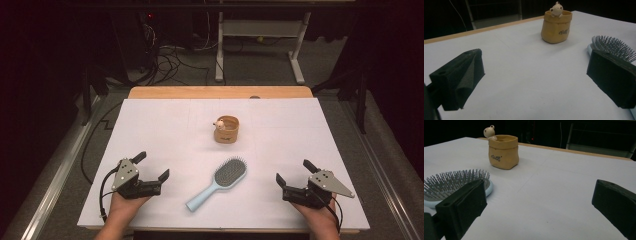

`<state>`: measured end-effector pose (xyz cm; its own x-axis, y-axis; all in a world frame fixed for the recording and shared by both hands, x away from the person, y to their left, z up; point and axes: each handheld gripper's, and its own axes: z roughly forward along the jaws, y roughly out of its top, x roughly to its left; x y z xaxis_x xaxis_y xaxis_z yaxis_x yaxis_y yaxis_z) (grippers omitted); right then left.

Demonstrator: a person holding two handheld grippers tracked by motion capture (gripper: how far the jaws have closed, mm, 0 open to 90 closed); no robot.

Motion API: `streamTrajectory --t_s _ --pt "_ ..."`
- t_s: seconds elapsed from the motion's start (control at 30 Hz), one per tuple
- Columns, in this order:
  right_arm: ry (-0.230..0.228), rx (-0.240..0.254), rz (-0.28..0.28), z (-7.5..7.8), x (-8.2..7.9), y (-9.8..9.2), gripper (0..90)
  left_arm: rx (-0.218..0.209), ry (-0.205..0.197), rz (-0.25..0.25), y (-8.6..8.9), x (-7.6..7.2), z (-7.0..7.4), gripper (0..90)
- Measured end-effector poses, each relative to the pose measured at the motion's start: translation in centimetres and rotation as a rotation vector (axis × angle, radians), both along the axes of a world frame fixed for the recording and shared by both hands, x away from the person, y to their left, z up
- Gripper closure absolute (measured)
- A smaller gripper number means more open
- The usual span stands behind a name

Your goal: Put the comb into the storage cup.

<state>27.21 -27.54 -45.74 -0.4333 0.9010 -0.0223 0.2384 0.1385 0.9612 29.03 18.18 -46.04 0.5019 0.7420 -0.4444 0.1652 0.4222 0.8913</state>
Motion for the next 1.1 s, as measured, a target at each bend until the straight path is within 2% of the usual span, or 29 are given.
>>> streamTrajectory --t_s 0.13,0.8,0.93,1.1 --pt "0.004 -0.001 -0.002 0.0 0.0 0.0 0.1 0.002 -0.017 0.006 0.0 -0.1 0.1 2.7" --pt "0.007 0.001 0.013 0.0 0.0 0.3 0.3 0.009 -0.015 0.01 0.0 -0.1 0.1 4.9" --pt "0.006 0.009 0.036 0.1 -0.1 0.7 3.9 0.014 -0.026 -0.001 -0.2 -0.1 -0.1 0.2" --pt "0.007 0.009 0.064 0.3 -0.3 1.4 9.4 0.009 -0.033 -0.002 -0.2 -0.1 0.0 0.2"
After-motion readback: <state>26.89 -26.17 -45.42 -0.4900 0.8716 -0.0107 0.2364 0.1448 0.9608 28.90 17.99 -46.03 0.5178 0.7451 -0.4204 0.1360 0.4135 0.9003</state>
